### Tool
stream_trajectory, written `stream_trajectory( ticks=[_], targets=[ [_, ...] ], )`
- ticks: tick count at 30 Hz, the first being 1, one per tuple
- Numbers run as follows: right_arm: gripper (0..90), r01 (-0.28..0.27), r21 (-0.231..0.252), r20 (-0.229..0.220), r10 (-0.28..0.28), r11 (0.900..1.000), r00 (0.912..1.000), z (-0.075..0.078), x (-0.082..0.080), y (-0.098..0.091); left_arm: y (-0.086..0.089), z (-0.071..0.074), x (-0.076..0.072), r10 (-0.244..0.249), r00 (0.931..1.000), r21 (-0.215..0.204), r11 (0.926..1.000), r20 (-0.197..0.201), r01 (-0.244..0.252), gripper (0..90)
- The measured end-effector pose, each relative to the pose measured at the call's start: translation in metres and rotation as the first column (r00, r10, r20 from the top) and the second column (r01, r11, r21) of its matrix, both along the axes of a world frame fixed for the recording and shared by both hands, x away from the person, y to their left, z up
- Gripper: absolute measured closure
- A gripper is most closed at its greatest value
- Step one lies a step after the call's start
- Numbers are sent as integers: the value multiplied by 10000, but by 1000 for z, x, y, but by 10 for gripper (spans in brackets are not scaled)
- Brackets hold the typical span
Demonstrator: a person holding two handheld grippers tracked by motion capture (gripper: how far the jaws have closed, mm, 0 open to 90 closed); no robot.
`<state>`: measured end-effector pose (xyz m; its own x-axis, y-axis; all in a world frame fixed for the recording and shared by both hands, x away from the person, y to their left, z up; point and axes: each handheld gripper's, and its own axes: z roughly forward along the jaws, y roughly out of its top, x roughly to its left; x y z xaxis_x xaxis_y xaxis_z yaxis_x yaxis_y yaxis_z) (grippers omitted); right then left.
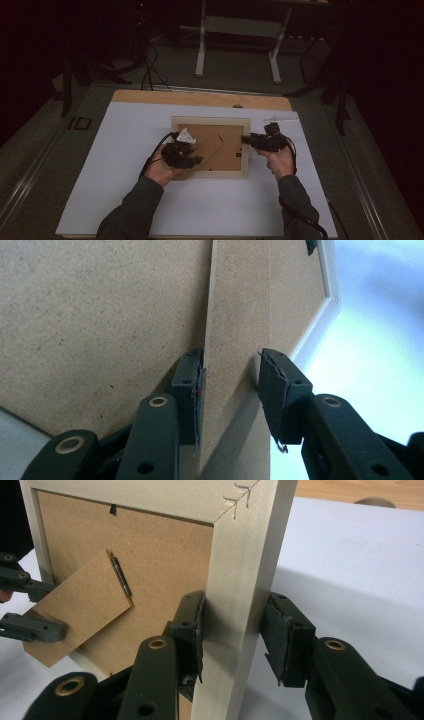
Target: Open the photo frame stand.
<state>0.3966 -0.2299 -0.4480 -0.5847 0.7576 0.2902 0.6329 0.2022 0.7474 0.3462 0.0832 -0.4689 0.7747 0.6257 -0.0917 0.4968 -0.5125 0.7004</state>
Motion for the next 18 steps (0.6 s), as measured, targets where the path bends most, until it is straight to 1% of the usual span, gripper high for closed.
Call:
stream_trajectory(
  ticks=[4,8,9,18],
  targets=[
    [618,73,36,110,-73,10000,9999,2,-1,-1,-1,1,2,46,10000,33,10000,84,-46,653],
    [620,95,26,253,-95,10000,9996,4,-3,-2,-3,1,3,122,9997,151,9998,212,-125,653],
    [621,102,22,386,-103,9999,9992,5,-4,-3,-3,2,3,154,9996,175,9997,237,-158,655],
    [624,133,117,768,-141,9998,9969,8,-8,-5,-5,4,7,271,9988,296,9992,409,-284,664]
  ],
)
